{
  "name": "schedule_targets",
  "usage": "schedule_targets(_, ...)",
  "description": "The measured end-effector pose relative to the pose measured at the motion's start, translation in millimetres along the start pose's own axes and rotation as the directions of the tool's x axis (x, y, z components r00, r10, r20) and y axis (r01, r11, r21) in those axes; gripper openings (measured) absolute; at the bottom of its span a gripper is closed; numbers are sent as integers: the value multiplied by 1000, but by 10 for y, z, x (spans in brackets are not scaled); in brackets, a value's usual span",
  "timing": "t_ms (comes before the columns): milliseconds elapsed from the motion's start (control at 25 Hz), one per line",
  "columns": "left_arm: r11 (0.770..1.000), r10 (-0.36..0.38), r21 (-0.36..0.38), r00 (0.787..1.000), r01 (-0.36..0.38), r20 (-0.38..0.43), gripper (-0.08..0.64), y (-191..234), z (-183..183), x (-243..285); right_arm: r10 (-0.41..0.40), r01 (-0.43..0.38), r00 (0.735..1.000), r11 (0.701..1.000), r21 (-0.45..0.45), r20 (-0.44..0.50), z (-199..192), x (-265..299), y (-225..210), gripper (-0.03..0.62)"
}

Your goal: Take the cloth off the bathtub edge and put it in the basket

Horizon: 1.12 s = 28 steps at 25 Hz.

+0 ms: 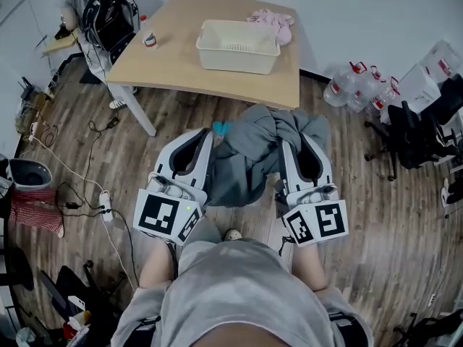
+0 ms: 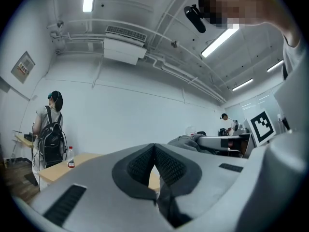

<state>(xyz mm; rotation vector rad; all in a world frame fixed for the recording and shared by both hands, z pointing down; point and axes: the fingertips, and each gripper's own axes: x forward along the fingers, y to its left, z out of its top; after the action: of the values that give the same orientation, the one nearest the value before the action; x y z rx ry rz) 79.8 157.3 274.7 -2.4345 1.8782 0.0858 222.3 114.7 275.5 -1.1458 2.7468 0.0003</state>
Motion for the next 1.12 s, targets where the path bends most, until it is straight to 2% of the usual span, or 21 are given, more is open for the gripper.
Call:
schedule_targets(320,1000,-7,-1,1000,7,-10,14,423,-68,394,-30,30,1000,1000,9,-7,-102,504,-162,110)
schedule_targets(600,998,-68,4,998,68,-9,14,880,-76,806,-84,84,996,996,5,5,-146,1051,-225,110)
schedule_targets(800,993,-114,2,993,114,-18,14,1375,-82,1125,-136,136,991,991,6,7,-189,1587,-227,110)
schedule_targets(1120,984,-179,7,984,179,-16,15,1832,-148,1387,-200,200,979,980,8,28,-302,2023,-175,110)
